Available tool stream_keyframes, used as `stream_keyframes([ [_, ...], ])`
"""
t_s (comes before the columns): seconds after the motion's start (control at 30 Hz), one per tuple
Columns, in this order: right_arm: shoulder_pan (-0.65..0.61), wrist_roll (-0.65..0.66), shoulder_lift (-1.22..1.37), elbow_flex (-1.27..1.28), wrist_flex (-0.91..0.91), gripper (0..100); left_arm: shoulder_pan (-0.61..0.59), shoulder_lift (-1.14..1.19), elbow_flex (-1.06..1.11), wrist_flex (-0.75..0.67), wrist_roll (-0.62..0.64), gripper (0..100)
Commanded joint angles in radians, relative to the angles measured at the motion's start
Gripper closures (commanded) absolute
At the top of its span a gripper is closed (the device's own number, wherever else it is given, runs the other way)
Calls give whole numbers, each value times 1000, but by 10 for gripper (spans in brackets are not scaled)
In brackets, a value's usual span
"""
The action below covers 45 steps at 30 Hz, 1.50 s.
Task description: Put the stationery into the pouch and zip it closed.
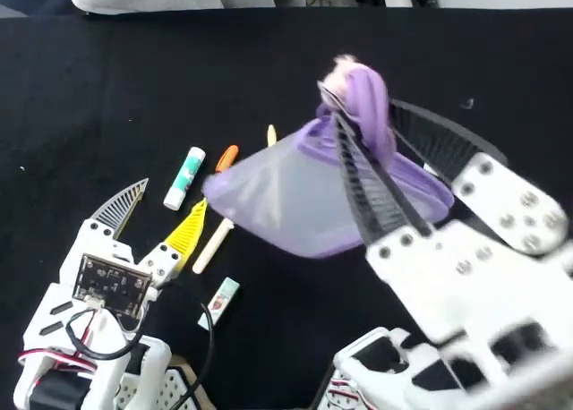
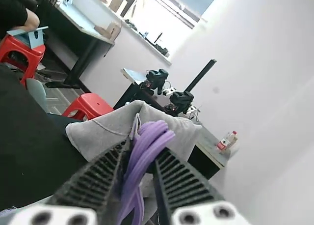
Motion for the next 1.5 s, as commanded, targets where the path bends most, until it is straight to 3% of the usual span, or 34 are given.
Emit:
stream_keyframes([
  [0.0,-31,-37,-2,4,3,986,-5,3,-8,-12,-5,742],
  [0.17,-80,-25,-44,21,43,986,-15,5,35,-130,-11,743],
  [0.57,-98,-28,-142,197,43,986,-4,9,22,-137,-12,740],
  [0.83,-233,-72,-168,274,43,986,226,9,97,-135,-12,742],
  [0.97,-232,-66,-170,289,43,986,251,8,105,-130,-11,743],
  [1.47,-196,-37,-101,289,32,986,262,5,-102,172,-5,743],
])
